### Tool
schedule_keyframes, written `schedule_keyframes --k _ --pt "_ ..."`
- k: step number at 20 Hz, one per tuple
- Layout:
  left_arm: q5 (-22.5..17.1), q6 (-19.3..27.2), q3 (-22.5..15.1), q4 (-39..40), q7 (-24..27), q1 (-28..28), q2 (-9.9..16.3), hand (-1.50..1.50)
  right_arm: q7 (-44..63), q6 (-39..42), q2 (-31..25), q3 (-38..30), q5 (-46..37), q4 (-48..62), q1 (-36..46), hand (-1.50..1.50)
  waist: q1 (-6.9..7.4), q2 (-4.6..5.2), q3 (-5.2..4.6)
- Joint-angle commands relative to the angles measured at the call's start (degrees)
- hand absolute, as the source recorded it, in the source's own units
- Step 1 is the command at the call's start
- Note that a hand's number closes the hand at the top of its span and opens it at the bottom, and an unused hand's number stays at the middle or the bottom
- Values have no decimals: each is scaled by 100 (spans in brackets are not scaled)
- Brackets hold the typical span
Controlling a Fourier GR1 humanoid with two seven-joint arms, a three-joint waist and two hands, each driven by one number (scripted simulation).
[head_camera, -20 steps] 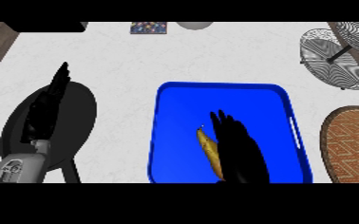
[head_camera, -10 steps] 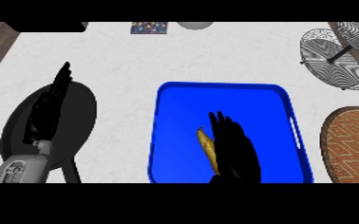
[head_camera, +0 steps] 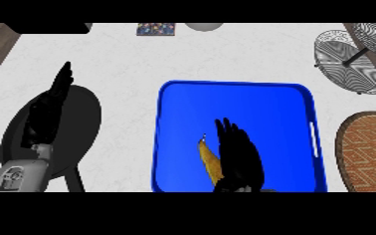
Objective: Pick the pear from the tray and place it in the tiered basket
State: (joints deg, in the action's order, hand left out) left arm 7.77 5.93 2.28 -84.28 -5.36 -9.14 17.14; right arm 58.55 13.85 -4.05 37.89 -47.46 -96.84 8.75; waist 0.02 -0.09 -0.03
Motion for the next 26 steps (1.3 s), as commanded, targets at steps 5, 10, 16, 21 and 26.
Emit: schedule_keyframes --k 5,10,16,21,26 --pt "-37 -141 245 322 131 -204 25 0 -85 621 253 -269 272 748 111 150 4 19 2" --pt "21 -245 45 -124 65 231 -73 0 -456 736 84 201 -288 940 452 150 38 2 3" --pt "143 -246 269 257 65 -214 -61 0 -671 481 347 -293 -45 381 -48 150 -14 7 4" --pt "125 -323 151 -339 194 478 -209 0 -1130 449 152 -846 183 134 252 150 29 4 5" --pt "332 -115 109 59 245 168 -346 0 -2316 846 -635 -1979 1014 -26 782 150 -10 14 4"
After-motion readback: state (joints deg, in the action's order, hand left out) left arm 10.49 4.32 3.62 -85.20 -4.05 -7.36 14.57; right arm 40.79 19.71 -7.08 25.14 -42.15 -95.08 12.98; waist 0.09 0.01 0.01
